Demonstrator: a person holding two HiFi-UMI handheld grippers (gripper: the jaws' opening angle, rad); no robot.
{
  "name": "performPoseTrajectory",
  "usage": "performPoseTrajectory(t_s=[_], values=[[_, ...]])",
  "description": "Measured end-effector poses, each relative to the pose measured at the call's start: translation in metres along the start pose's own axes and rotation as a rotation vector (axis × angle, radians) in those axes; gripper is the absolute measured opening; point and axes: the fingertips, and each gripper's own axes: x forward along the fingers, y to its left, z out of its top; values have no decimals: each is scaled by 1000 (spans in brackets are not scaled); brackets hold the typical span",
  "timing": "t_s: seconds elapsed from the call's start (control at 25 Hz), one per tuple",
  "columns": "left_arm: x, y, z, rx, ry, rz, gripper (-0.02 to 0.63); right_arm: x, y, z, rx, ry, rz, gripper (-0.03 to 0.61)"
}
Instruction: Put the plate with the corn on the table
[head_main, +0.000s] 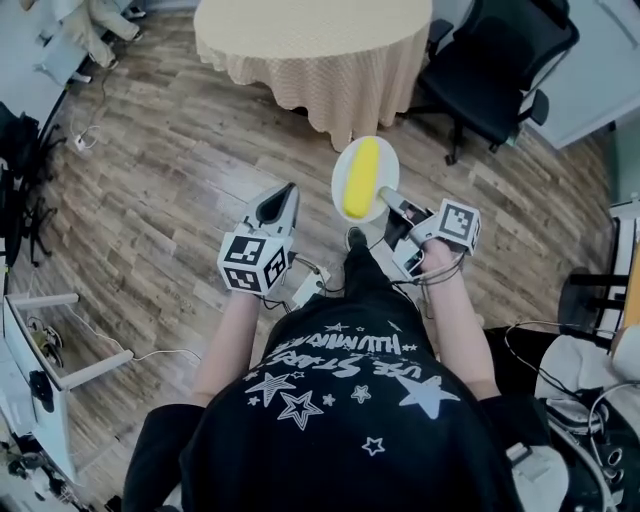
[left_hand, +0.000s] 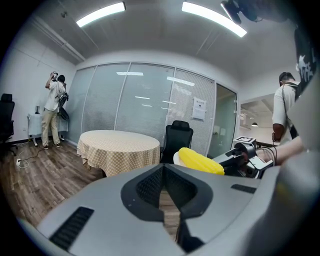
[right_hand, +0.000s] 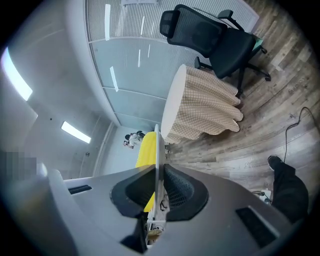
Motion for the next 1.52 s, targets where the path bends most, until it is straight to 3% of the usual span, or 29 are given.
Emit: performPoseTrajectory(t_s=[0.44,0.84,1.16,1.52], values=[[110,22,46,1,-5,12,6,45,-10,116,-8,13,-1,49],[197,45,74,-28,-18,73,6,82,-26,202,-8,57,15,49],[228,61,92,-40,-45,128,6,102,-33,245,-31,87,32,49],[235,83,109,-33,-58,150,6,114,-38,259,12,79,22,49]])
